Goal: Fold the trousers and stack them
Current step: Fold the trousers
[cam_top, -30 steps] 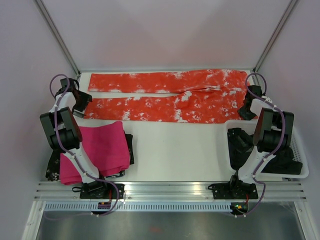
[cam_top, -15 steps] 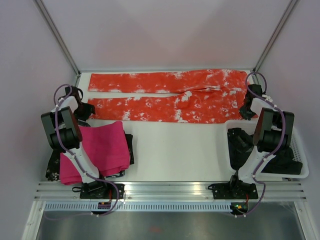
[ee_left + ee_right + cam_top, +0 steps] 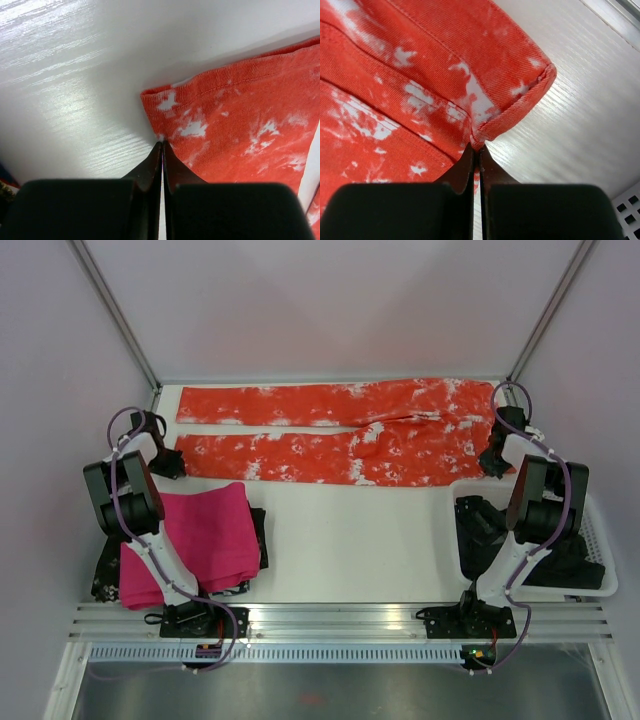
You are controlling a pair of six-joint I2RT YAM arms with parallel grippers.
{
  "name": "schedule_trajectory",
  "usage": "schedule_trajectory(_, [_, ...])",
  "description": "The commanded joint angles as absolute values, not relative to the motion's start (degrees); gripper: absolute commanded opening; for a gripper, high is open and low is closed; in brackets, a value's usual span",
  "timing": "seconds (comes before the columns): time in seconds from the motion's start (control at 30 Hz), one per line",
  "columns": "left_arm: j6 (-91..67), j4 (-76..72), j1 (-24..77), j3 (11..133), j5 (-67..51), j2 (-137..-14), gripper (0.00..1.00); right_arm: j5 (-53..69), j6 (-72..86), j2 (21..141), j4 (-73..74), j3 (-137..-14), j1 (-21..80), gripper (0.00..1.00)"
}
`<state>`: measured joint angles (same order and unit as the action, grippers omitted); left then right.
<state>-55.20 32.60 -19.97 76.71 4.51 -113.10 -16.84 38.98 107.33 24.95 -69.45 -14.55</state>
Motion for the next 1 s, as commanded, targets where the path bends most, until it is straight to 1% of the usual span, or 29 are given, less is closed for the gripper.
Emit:
schedule_trajectory(0.0, [-53.5,28.9,-20.0,77.3,8.6,-112.6,0.02,-14.2,35.4,104.7,20.1,-72.4,-14.9,0.00])
schedule_trajectory(0.17, [-44.6,27.4,-20.1,81.1,12.0,-106.7,0.02,-12.0,29.5,100.9,17.0,-74.4,-14.6,0.00])
schedule_trajectory(0.27, [-41.7,26.5,-20.1,83.6,12.5,-103.7,0.02,-11.1,28.6,98.0,15.1,-75.1,-14.5,0.00])
schedule_trajectory(0.4, [-40.8,26.1,-20.2,85.5,11.4,-101.3,0.02,-9.5,28.5,95.3,14.9,-76.5,-14.4,0.00])
schedule_trajectory(0.6, [-39.7,26.9,-20.1,88.1,10.6,-99.3,0.02,-7.6,27.4,94.7,18.4,-80.0,-14.3,0.00])
schedule_trajectory(0.67, [-40.3,28.6,-20.0,89.3,9.3,-99.1,0.02,-6.6,27.2,94.7,19.2,-80.2,-14.2,0.00])
schedule_trajectory(0.7, [-40.8,31.3,-20.1,89.6,8.4,-99.4,0.04,-6.5,27.2,94.8,19.2,-79.6,-14.3,0.00])
schedule_trajectory(0.73, [-42.8,32.9,-20.0,89.7,6.1,-99.6,0.15,-6.6,27.4,95.1,19.2,-79.3,-14.2,0.00])
schedule_trajectory(0.77, [-43.2,33.6,-20.0,88.5,4.4,-99.8,0.29,-6.6,28.1,95.3,19.0,-78.8,-14.2,0.00])
schedule_trajectory(0.8, [-43.9,33.7,-19.7,87.2,3.0,-100.3,0.57,-6.3,28.5,95.7,18.9,-78.1,-14.2,0.00])
schedule_trajectory(0.83, [-45.7,33.7,-19.3,86.0,1.8,-100.6,0.68,-6.0,28.9,96.1,18.7,-77.9,-14.2,0.00])
schedule_trajectory(0.87, [-46.3,33.5,-19.1,83.2,1.1,-101.1,0.73,-5.7,29.4,96.6,18.5,-77.5,-14.2,0.00])
schedule_trajectory(0.9, [-47.3,34.0,-19.0,82.2,0.9,-102.4,0.75,-5.1,29.7,97.4,18.5,-77.5,-14.2,0.00])
schedule_trajectory(0.97, [-49.2,36.6,-19.0,80.4,0.6,-103.6,0.76,-4.9,29.5,98.1,19.0,-77.8,-14.1,0.00])
